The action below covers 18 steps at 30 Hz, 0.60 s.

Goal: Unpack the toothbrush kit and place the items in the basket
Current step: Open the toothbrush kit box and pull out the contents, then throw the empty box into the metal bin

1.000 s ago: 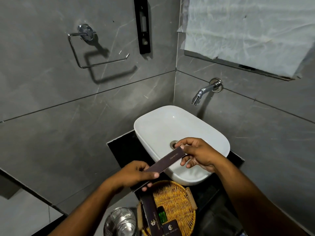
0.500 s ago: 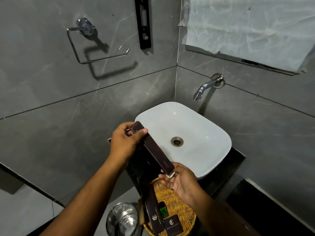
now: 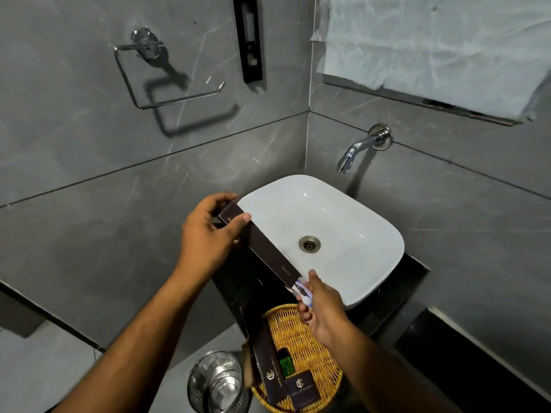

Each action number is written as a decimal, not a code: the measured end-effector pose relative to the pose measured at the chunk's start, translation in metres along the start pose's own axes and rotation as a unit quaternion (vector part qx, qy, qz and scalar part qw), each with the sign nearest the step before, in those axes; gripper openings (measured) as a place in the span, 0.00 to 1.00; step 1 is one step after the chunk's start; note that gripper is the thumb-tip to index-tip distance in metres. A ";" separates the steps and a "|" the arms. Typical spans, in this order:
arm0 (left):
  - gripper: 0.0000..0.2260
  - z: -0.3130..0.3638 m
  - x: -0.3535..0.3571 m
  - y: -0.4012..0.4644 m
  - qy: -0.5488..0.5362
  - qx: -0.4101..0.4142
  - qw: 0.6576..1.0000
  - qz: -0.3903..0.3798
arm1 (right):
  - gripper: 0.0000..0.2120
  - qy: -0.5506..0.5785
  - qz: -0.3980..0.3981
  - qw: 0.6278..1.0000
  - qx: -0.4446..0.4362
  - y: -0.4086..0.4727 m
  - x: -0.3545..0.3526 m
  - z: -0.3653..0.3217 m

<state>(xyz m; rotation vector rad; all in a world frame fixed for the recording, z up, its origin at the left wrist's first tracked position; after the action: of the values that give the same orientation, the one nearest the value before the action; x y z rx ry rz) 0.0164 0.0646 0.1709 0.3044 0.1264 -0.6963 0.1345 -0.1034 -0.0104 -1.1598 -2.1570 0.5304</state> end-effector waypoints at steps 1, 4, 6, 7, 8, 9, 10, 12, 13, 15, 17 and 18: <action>0.14 0.000 -0.009 0.001 -0.016 -0.009 1.000 0.008 | 0.17 -0.011 0.015 1.000 -0.013 0.001 -0.003 -0.003; 0.13 -0.001 -0.044 0.004 -0.041 -0.044 0.998 0.029 | 0.17 -0.080 0.075 0.990 -0.091 0.003 -0.016 -0.023; 0.13 0.001 -0.064 0.007 -0.031 -0.063 0.997 0.025 | 0.20 -0.170 0.124 0.962 -0.171 0.004 -0.027 -0.045; 0.13 0.002 -0.073 0.009 -0.024 -0.068 0.997 0.026 | 0.22 -0.233 0.145 0.939 -0.206 0.003 -0.031 -0.056; 0.14 0.004 -0.081 0.011 -0.021 -0.072 0.997 0.031 | 0.24 -0.296 0.159 0.912 -0.234 0.003 -0.034 -0.068; 0.14 0.005 -0.088 0.013 -0.022 -0.074 0.996 0.041 | 0.24 -0.349 0.166 0.886 -0.257 0.002 -0.036 -0.077; 0.14 0.005 -0.095 0.014 -0.025 -0.075 0.995 0.055 | 0.25 -0.390 0.165 0.863 -0.276 0.002 -0.036 -0.086; 0.16 0.002 -0.101 0.012 -0.037 -0.076 0.993 0.084 | 0.25 -0.455 0.132 0.825 -0.310 -0.001 -0.028 -0.100; 0.16 -0.002 -0.098 0.010 -0.044 -0.078 0.992 0.087 | 0.25 -0.493 0.100 0.802 -0.321 -0.004 -0.018 -0.104; 0.17 -0.014 -0.079 0.002 -0.050 -0.078 0.994 0.057 | 0.26 -0.586 0.033 0.739 -0.331 -0.012 0.008 -0.105; 0.17 -0.029 -0.048 -0.011 -0.064 -0.090 0.994 -0.003 | 0.26 -0.657 -0.013 0.668 -0.349 -0.024 0.037 -0.102; 0.16 -0.037 -0.032 -0.019 -0.072 -0.103 0.991 -0.035 | 0.25 -0.674 -0.027 0.647 -0.355 -0.029 0.049 -0.101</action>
<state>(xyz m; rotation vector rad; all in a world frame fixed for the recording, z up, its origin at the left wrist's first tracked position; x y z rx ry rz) -0.0206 0.0824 0.1379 0.0511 0.0712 -0.7656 0.1666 -0.0720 0.0970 -1.1492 -3.9808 0.6158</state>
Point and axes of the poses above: each hand's wrist, its own y-axis towards the middle knuckle, its own x-axis out of the palm, z = x × y, the point moved 5 cm from there along y, towards the middle knuckle, and after that the axes turned 7 degrees about -z, right-handed, at the moved point
